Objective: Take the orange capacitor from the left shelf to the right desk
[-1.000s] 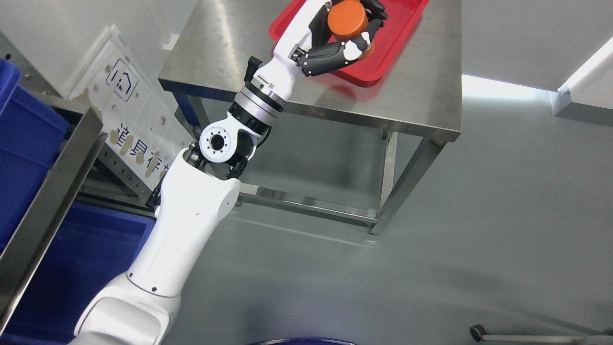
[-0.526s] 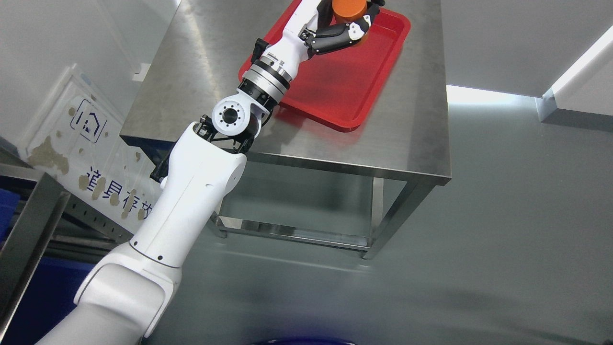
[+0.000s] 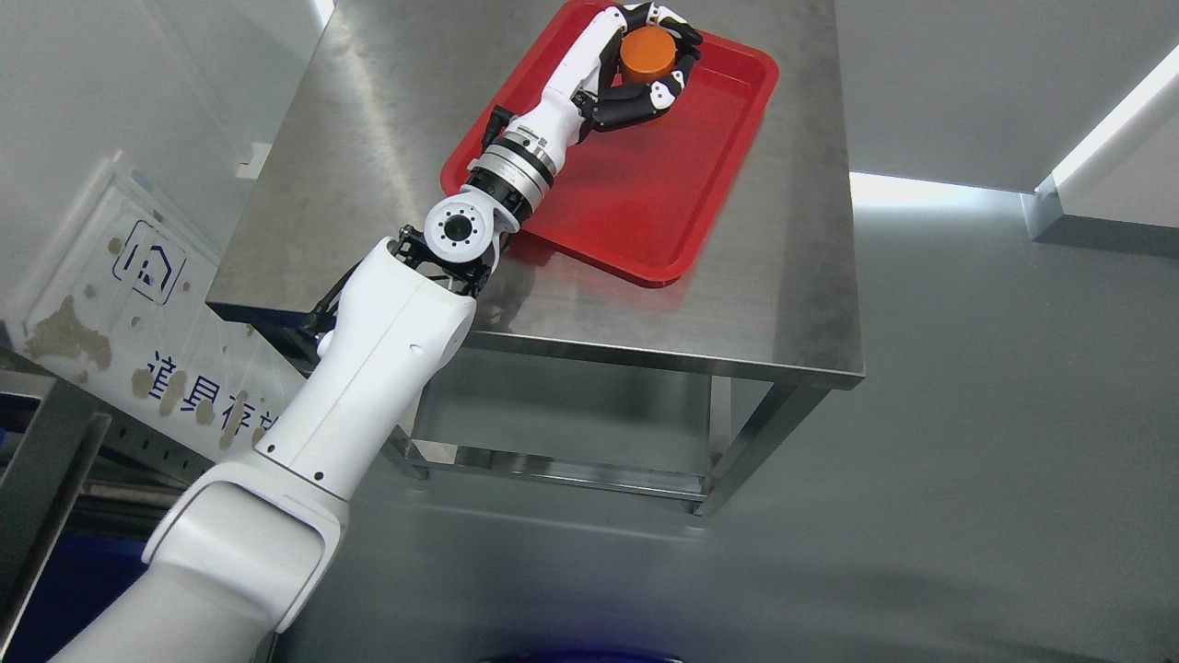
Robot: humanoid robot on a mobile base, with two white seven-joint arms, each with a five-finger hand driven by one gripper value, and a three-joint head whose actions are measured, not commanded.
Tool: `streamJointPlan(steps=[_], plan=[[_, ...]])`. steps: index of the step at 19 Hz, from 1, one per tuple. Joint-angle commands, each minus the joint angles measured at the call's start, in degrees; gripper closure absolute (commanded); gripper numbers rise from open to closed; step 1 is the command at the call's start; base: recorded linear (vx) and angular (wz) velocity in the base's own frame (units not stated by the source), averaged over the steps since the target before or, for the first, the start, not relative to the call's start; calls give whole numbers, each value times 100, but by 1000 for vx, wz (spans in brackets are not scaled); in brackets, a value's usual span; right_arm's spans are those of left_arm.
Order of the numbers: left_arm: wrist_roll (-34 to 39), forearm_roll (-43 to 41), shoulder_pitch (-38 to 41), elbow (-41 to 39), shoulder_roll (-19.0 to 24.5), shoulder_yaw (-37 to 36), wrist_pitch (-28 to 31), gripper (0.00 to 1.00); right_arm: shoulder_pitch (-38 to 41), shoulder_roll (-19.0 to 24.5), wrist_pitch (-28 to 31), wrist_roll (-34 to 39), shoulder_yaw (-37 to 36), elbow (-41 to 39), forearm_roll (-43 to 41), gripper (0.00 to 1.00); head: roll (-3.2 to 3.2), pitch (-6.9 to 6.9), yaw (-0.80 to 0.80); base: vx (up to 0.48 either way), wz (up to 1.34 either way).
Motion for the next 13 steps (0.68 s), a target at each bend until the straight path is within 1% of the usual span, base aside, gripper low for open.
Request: streamJointPlan(steps=[1, 2, 4, 7, 8, 9, 12, 13], plan=[[20, -191, -34, 850, 100, -232, -4, 88, -9, -100, -3, -3, -62, -193, 26, 0, 0, 0, 0, 19, 0], [20, -183, -34, 850, 100, -232, -4, 88, -9, -100, -3, -3, -62, -193, 26, 0, 0, 0, 0, 19, 0], [20, -165, -34, 842, 100, -232, -12, 84, -9, -100, -3, -3, -62, -193, 26, 0, 0, 0, 0, 0, 0], [20, -156, -34, 798, 100, -171, -21, 74, -9, -100, -3, -3, -62, -193, 26, 0, 0, 0, 0, 0, 0], [29, -156, -34, 763, 100, -153, -21, 68, -9, -100, -3, -3, -62, -193, 26, 0, 0, 0, 0, 0, 0], [73, -148, -51, 719, 100, -144, -13, 59, -9, -100, 6, -3, -62, -193, 26, 0, 0, 0, 0, 0, 0], [328, -156, -209, 701, 100, -144, 5, 31, -9, -100, -3, -3, -62, -193, 26, 0, 0, 0, 0, 0, 0], [328, -156, -245, 684, 100, -109, -12, 24, -9, -100, -3, -3, -62, -193, 26, 0, 0, 0, 0, 0, 0]])
